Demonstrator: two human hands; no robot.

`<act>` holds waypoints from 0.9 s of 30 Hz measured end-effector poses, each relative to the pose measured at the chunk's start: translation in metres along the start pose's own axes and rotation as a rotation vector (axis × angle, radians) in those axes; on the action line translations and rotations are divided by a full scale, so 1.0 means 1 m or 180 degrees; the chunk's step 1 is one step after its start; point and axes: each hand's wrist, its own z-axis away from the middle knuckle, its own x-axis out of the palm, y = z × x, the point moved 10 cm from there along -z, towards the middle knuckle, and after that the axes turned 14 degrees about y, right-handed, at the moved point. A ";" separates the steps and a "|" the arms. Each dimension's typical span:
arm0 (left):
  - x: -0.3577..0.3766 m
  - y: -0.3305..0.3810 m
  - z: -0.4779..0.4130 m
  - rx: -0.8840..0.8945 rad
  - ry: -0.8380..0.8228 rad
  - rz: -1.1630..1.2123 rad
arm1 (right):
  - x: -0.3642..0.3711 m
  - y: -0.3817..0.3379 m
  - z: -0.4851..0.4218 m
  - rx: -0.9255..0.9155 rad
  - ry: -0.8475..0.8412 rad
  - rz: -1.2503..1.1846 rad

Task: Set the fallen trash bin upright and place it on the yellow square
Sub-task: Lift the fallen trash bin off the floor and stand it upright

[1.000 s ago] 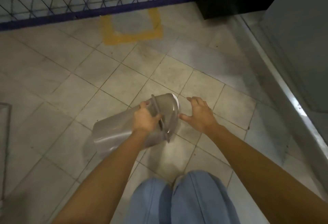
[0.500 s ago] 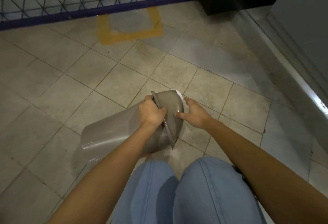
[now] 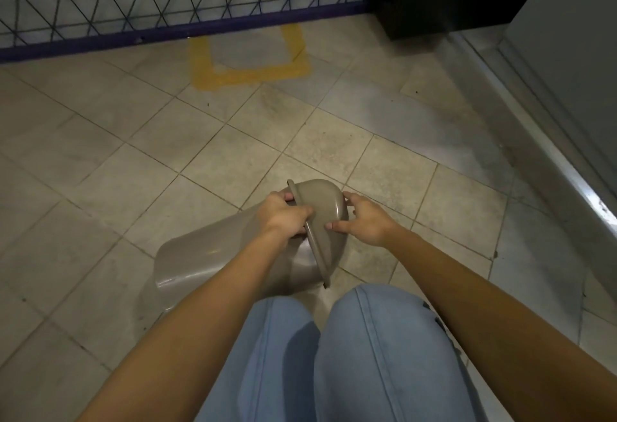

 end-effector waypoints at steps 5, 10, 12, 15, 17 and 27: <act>-0.021 0.020 -0.001 0.0146 0.0071 0.0158 | -0.012 -0.015 -0.001 -0.0134 0.0022 -0.0014; -0.049 0.044 -0.003 0.0219 0.0255 0.0316 | -0.027 -0.048 -0.004 -0.0206 0.0131 -0.0307; -0.056 0.051 -0.002 0.0207 0.0279 0.0453 | -0.032 -0.060 -0.005 -0.0279 0.0158 -0.0328; -0.069 0.061 -0.001 0.0181 0.0350 0.0582 | -0.043 -0.076 -0.005 -0.0418 0.0312 -0.0211; -0.076 0.065 0.000 0.0176 0.0366 0.0672 | -0.052 -0.079 -0.005 -0.0389 0.0516 -0.0244; -0.101 0.070 -0.003 0.0075 0.0394 0.1191 | -0.037 -0.006 0.002 0.0990 0.0258 -0.0255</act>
